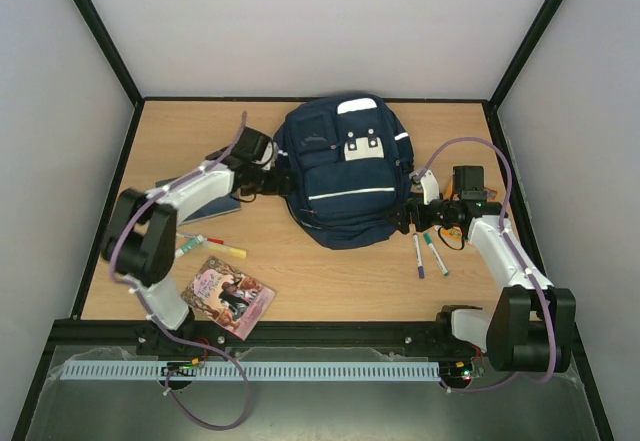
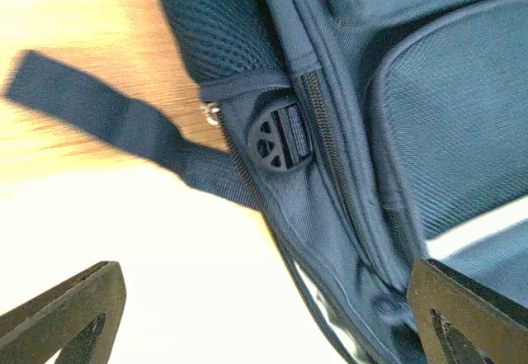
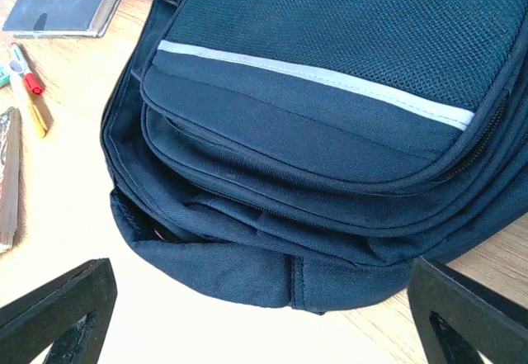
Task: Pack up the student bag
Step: Move the student bag to the center of the board, then move the book to the center of the board.
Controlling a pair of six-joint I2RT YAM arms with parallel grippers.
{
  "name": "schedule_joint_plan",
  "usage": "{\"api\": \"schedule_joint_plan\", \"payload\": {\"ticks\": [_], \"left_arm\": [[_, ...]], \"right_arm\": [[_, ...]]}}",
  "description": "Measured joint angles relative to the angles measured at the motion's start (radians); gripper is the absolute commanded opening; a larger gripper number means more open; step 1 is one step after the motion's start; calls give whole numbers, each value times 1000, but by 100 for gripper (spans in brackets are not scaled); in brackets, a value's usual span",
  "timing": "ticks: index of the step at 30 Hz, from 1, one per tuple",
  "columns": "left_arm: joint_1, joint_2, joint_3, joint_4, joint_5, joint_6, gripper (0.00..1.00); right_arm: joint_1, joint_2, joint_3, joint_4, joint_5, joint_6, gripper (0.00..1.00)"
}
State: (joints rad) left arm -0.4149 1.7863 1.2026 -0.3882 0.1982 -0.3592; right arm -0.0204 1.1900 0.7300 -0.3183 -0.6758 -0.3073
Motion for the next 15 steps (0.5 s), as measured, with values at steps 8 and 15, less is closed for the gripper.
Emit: {"api": "schedule_joint_plan", "payload": {"ticks": [8, 15], "left_arm": [[0, -431, -174, -113, -138, -187, 99], [0, -552, -297, -332, -172, -317, 99]], "right_arm": [[16, -14, 0, -2, -26, -8, 89], [42, -14, 0, -11, -42, -13, 88]]}}
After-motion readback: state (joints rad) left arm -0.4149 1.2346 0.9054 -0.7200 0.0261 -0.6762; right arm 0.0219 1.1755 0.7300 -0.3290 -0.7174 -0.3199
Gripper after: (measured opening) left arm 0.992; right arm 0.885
